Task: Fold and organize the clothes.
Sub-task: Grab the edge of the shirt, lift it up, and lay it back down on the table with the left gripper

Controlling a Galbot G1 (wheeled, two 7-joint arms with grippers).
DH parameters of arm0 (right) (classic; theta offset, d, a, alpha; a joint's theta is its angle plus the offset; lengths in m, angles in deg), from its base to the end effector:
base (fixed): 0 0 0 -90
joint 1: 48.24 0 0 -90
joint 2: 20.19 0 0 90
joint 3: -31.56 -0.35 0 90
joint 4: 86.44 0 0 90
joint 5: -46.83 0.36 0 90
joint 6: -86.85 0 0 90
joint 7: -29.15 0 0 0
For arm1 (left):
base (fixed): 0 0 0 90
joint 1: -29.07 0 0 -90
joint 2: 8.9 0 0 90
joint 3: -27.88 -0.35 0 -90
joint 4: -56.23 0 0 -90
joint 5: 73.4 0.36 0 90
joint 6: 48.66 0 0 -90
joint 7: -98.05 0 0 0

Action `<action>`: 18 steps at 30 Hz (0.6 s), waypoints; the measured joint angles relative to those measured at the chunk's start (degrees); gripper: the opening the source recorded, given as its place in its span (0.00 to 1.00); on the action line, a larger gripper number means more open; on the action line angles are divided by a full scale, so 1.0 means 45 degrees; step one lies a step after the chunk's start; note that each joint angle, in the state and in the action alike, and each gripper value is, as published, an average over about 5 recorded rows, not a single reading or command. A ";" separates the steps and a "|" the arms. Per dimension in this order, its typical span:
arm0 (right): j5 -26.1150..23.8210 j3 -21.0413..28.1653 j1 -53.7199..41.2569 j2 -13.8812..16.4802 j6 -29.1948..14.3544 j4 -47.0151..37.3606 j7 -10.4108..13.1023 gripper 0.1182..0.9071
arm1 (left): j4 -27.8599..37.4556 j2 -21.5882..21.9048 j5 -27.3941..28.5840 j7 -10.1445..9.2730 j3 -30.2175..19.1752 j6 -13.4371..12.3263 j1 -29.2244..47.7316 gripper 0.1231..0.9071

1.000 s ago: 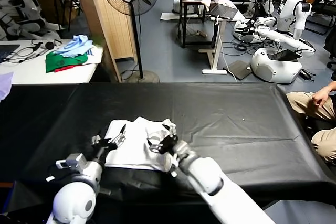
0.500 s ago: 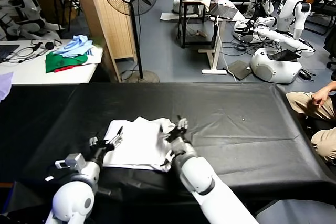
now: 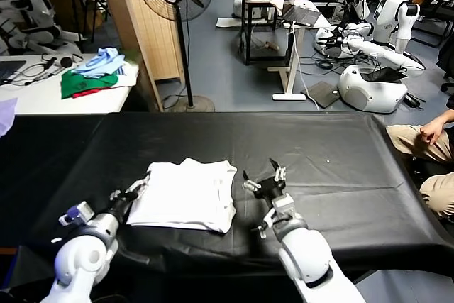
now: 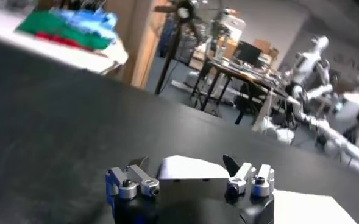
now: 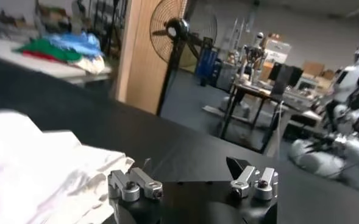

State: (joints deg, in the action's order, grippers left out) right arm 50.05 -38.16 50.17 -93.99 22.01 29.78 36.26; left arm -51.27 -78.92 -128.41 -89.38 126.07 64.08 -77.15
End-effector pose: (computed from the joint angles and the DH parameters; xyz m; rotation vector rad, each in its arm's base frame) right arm 0.2683 0.0542 -0.2566 0.3987 -2.9240 0.3087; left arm 0.2675 0.1286 -0.2970 0.0245 -2.6732 0.7714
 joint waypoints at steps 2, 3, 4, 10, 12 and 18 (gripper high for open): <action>0.0147 -0.0045 0.0106 0.0002 -0.0003 0.0108 -0.0007 0.86 | 0.0167 0.0021 -0.0729 -0.0007 0.0135 0.0149 -0.0043 0.86; 0.0195 -0.0056 0.0138 -0.0009 0.0002 0.0143 -0.0008 0.86 | 0.0217 0.0037 -0.1036 0.0013 0.0189 0.0232 -0.0078 0.86; 0.0226 -0.0062 0.0161 -0.0025 0.0008 0.0171 -0.0009 0.86 | 0.0254 0.0053 -0.1297 0.0038 0.0229 0.0302 -0.0112 0.86; 0.0271 -0.0091 0.0248 -0.0088 0.0034 0.0291 -0.0035 0.86 | 0.0404 0.0109 -0.2059 0.0290 0.0378 0.0536 -0.0236 0.86; 0.0273 -0.0114 0.0286 -0.0094 0.0037 0.0311 -0.0045 0.86 | 0.0420 0.0137 -0.2145 0.0391 0.0394 0.0609 -0.0288 0.84; 0.0272 -0.0176 0.0391 -0.0132 0.0054 0.0392 -0.0082 0.86 | 0.0438 0.0168 -0.2159 0.0683 0.0354 0.1010 -0.0439 0.50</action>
State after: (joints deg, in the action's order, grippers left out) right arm 51.27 -38.95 51.93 -94.58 22.25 31.55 35.89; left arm -49.30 -78.16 -138.12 -86.31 127.66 68.62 -79.13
